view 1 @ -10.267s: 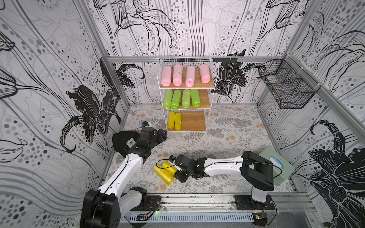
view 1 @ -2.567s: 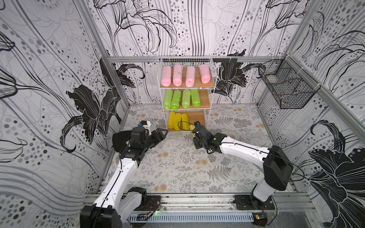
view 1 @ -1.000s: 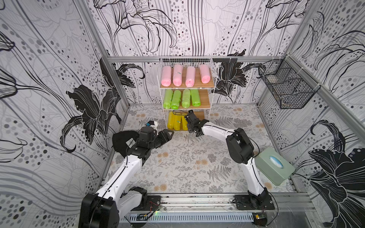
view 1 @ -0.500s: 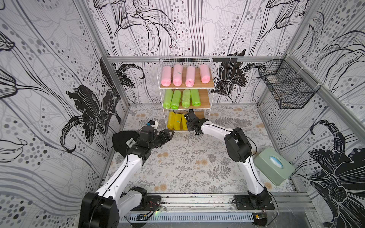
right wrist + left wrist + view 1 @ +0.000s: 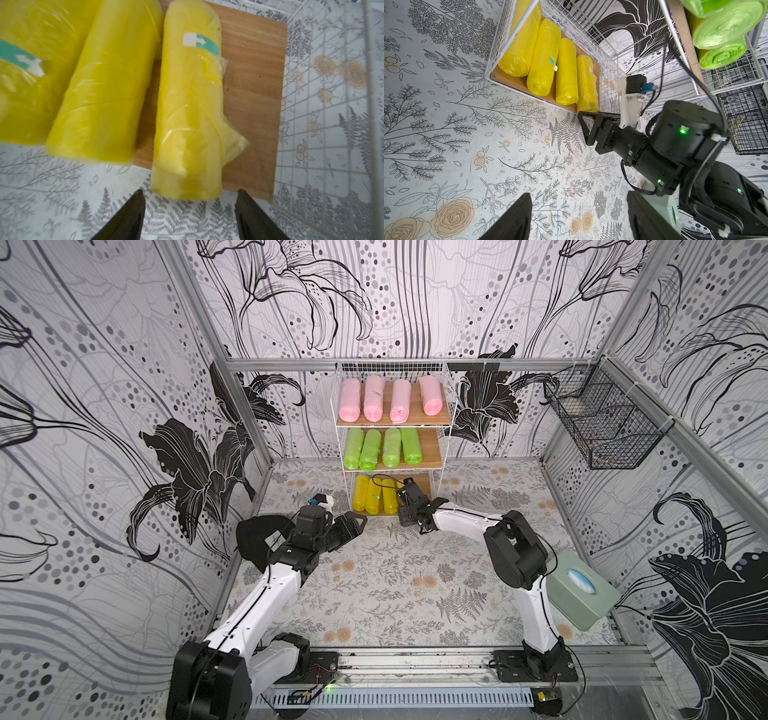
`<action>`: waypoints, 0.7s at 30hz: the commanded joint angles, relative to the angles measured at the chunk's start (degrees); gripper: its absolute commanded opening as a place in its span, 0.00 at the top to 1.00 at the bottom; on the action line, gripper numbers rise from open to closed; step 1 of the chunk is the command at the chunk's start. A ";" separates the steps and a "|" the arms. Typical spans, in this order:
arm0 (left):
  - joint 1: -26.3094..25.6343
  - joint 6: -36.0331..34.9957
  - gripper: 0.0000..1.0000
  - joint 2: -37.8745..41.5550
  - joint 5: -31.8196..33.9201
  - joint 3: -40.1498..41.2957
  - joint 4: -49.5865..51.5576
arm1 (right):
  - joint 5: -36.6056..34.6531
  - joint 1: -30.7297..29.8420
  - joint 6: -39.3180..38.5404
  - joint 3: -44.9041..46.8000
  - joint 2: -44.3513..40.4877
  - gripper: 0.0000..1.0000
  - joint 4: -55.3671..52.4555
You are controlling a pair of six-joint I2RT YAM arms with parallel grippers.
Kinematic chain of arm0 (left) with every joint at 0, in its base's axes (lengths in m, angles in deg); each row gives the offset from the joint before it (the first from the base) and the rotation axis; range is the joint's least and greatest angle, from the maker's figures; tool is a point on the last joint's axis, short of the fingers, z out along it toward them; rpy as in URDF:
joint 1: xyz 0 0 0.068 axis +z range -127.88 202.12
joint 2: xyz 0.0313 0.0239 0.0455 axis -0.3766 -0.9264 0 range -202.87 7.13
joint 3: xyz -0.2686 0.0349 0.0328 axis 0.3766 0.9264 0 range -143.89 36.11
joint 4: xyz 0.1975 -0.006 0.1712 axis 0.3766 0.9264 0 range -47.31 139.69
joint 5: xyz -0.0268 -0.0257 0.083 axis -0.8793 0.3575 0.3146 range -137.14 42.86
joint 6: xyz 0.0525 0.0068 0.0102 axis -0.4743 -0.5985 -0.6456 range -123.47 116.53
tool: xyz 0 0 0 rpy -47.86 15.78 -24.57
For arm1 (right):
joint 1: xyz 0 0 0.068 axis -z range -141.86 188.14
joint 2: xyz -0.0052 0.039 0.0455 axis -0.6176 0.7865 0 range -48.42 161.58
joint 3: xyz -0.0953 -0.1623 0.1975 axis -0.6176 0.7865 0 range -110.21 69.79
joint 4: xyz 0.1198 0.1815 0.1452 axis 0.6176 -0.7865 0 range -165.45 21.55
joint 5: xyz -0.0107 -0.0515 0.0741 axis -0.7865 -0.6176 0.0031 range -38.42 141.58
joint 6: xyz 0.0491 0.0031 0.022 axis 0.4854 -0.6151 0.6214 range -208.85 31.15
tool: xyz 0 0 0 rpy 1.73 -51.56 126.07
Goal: Sort the rolls of trash bags by color and place them on the shelf
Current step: Place the roll of trash bags on the shelf, then reset both arms
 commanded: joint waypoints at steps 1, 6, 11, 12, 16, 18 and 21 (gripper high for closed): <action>-0.39 -1.36 0.25 -0.45 1.16 0.10 -1.71 | 3.85 0.14 -0.54 3.49 -5.48 0.28 3.07; -0.44 -2.23 0.25 -1.09 6.02 0.28 -2.20 | 6.61 0.00 -3.62 10.89 -12.98 0.27 2.59; -0.45 -7.22 0.24 -0.26 13.28 -1.40 0.67 | 2.58 -0.12 -9.27 16.79 -23.52 0.26 -3.26; -0.45 -8.26 0.24 0.34 16.23 -1.81 1.67 | 0.94 -0.02 -10.21 17.74 -25.68 0.26 -4.45; -0.45 -11.67 0.22 3.08 24.38 -1.15 0.83 | -6.88 0.00 -14.31 21.32 -35.02 0.23 -7.17; -0.46 -12.64 0.14 4.00 27.27 -0.88 0.14 | -11.46 0.00 -16.24 22.46 -39.02 0.21 -8.22; -0.40 -14.11 0.07 4.93 32.08 -0.28 -1.19 | -18.19 -0.01 -18.65 24.68 -44.20 0.18 -7.88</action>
